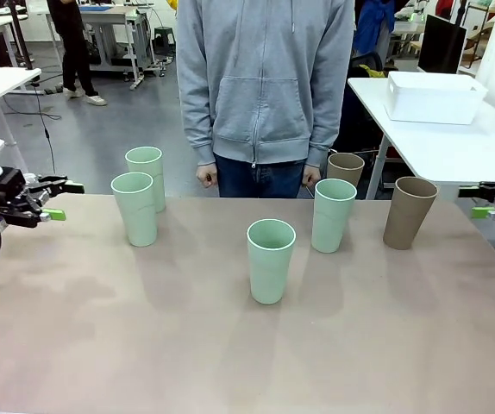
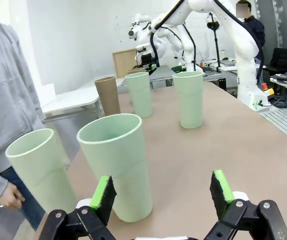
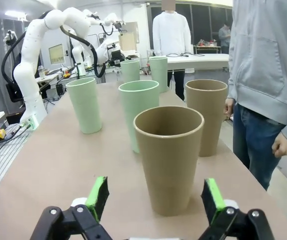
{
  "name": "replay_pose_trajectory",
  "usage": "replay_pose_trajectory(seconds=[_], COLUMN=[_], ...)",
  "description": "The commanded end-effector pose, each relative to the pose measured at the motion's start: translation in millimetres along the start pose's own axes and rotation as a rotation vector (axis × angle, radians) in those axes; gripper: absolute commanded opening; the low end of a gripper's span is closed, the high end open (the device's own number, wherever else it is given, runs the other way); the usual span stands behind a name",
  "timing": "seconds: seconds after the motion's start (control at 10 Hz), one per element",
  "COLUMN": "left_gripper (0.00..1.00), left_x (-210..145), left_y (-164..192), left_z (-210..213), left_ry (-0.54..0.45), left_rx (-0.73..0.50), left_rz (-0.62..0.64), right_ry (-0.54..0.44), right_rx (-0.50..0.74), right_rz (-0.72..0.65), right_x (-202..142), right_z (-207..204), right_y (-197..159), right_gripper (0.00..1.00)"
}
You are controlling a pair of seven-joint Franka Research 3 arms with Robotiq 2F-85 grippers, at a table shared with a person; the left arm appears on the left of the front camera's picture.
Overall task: Stack the cups and store them in the basket.
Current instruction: Pick up two Reusable plastic cups , one in each hand.
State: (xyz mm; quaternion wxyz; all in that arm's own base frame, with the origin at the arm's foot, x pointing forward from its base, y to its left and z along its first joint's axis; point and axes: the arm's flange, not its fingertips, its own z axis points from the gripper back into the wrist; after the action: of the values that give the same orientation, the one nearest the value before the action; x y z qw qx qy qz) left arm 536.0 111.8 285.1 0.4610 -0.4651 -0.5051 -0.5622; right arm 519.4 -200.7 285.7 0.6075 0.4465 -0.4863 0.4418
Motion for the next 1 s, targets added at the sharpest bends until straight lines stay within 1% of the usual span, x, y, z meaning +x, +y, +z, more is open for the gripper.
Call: replay_pose_trajectory(seconds=[0.0, 0.2, 0.3, 0.4, 0.6, 0.9], left_gripper=[1.0, 1.0, 1.0, 1.0, 1.0, 1.0], left_x=[-10.2, -25.7, -32.5, -39.6, -45.7, -52.5], left_y=[3.3, 2.3, 3.2, 5.0, 4.9, 9.7], left_z=[-8.1, -23.3, -29.6, -35.5, -39.5, -44.1], left_ry=[-0.046, -0.065, -0.073, -0.084, -0.089, -0.073], left_rx=[-0.014, -0.025, -0.005, -0.019, -0.028, -0.039], left_rz=[-0.079, -0.076, -0.078, -0.059, -0.051, -0.036], right_ry=[-0.029, -0.076, -0.078, -0.07, -0.088, -0.102], right_rx=[-0.002, 0.014, 0.018, 0.021, 0.016, -0.007], right_rz=[0.079, 0.094, 0.084, 0.078, 0.075, 0.056], right_x=[-9.7, -22.8, -27.4, -30.0, -32.2, -34.9], right_z=[-7.9, -22.9, -29.5, -36.8, -45.1, -56.1], right_y=[-9.4, -15.3, -18.3, -20.6, -24.5, -32.8], right_gripper=[1.0, 1.0, 1.0, 1.0, 1.0, 1.0])
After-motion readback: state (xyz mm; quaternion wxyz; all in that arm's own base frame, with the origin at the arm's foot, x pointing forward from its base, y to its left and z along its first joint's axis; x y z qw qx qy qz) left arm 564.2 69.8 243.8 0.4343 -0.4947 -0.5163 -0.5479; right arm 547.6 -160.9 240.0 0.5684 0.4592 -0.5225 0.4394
